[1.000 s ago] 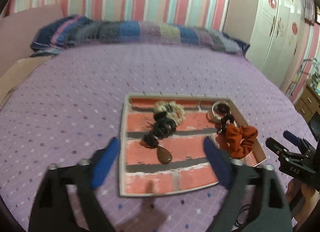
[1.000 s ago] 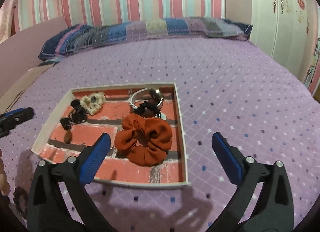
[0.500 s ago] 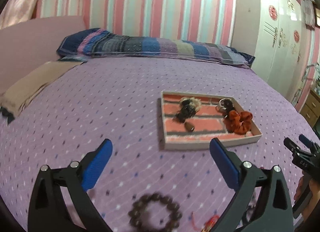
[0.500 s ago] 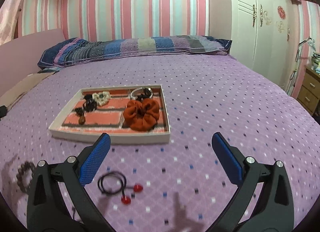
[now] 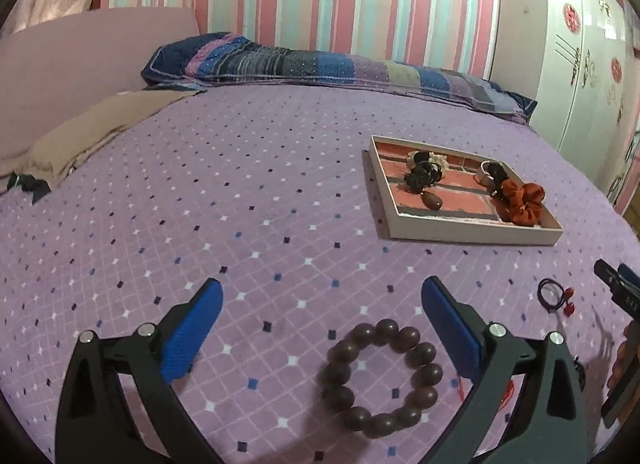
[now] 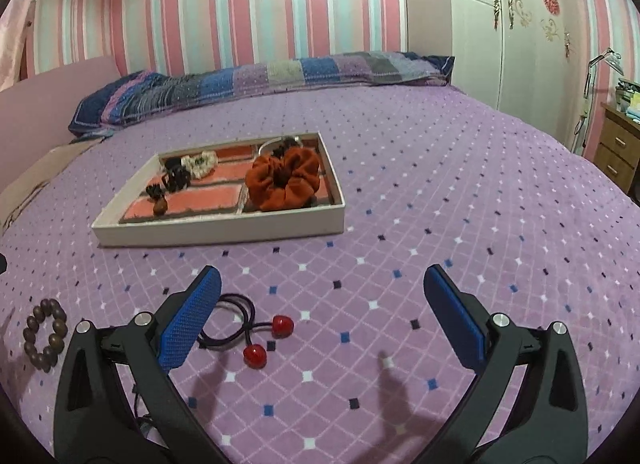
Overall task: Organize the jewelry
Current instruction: 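Grasp the bead bracelet with the left tool while the right grasps the red-ball hair tie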
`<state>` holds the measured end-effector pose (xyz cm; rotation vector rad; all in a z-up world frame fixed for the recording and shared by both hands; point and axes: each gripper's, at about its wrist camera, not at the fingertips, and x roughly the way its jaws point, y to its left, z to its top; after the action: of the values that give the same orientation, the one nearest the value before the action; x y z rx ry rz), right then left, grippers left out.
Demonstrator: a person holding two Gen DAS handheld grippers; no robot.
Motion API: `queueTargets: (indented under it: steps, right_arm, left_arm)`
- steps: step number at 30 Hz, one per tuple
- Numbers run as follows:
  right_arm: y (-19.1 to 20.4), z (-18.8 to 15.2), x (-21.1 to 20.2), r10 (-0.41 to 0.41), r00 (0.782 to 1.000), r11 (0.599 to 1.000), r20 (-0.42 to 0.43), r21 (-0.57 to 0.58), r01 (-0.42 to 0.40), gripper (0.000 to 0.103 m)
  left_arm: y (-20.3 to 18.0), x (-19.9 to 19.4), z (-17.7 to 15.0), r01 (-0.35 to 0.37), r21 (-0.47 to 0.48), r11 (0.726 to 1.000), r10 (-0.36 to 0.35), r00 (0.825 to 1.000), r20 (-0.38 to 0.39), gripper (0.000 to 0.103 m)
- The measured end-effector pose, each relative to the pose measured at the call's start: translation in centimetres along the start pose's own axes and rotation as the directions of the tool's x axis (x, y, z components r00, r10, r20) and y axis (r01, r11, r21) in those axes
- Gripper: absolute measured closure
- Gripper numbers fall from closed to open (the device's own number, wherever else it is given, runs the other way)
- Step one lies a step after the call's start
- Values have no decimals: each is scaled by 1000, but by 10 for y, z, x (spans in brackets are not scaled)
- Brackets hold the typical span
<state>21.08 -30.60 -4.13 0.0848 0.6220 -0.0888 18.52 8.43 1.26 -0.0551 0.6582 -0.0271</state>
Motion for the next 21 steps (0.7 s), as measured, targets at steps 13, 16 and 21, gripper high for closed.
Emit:
queueTargets:
  steps: [13,16,21]
  right_arm:
    - [8,-7,11,-3,1000,999,-23,-54,1,4]
    - [7,-9,12,4,1000,999,-31,-42,-5,4]
    - [10,-14,14,-11,999,999,-35,-52,9,4]
  left_arm:
    - [22,11,-23,53,-40,998,-57,995,-84,6]
    - [28,13,-29,50,-49,998,-55,993,-106,6]
    - [33,14,-33,66,-74,995,-75,990,-120,6]
